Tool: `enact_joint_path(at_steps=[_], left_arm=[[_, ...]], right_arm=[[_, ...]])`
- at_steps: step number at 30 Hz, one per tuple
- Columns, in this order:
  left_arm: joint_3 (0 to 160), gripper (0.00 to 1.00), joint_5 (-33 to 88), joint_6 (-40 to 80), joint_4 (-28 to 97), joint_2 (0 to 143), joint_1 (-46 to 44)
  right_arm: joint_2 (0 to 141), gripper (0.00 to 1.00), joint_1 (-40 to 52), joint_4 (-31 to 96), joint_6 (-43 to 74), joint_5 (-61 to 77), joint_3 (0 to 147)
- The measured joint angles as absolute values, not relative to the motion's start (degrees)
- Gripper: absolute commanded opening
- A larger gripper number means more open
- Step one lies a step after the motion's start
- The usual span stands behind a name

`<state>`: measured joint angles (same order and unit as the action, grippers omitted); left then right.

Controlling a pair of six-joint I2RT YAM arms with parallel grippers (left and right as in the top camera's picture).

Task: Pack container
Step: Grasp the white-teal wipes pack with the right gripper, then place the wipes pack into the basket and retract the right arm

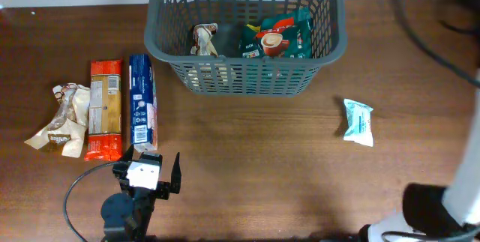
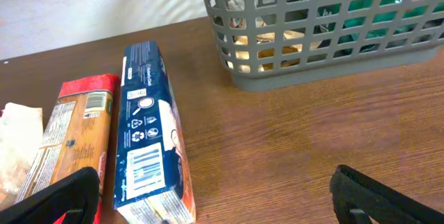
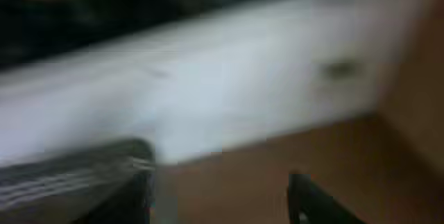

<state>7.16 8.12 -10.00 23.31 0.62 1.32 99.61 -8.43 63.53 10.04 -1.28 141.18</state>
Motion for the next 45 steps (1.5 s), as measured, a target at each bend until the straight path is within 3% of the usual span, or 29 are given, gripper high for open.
enact_joint_path(at_steps=[4, 13, 29, 30, 31, 32, 40, 45], left_arm=[[7.2, 0.99, 8.1, -10.0, 23.3, 0.6, 1.3], [7.2, 0.99, 8.1, -10.0, 23.3, 0.6, 1.3], [7.2, 0.99, 8.1, -10.0, 23.3, 0.6, 1.3], [7.2, 0.99, 8.1, -10.0, 23.3, 0.6, 1.3], [7.2, 0.99, 8.1, -10.0, 23.3, 0.6, 1.3], [7.2, 0.99, 8.1, -10.0, 23.3, 0.6, 1.3], [7.2, 0.99, 8.1, -10.0, 23.3, 0.6, 1.3], [7.2, 0.99, 8.1, -10.0, 23.3, 0.6, 1.3]], right_arm=[[99.5, 0.65, -15.9, 67.4, 8.7, 1.8, 124.6], [104.8, 0.67, -14.0, 61.6, 5.3, 9.0, 90.2], [104.5, 0.69, -13.3, 41.8, 4.6, 11.6, 63.2], [104.5, 0.56, -13.3, 41.4, 4.5, 11.6, 62.8], [104.5, 0.26, -13.3, 40.5, 4.8, 11.6, 62.3], [104.5, 0.04, -13.3, 39.9, 5.2, 11.6, 62.0], [103.9, 0.04, -13.8, 40.5, 9.3, 13.8, 63.4], [101.5, 0.03, -15.2, 49.1, 11.8, 18.1, 80.0]])
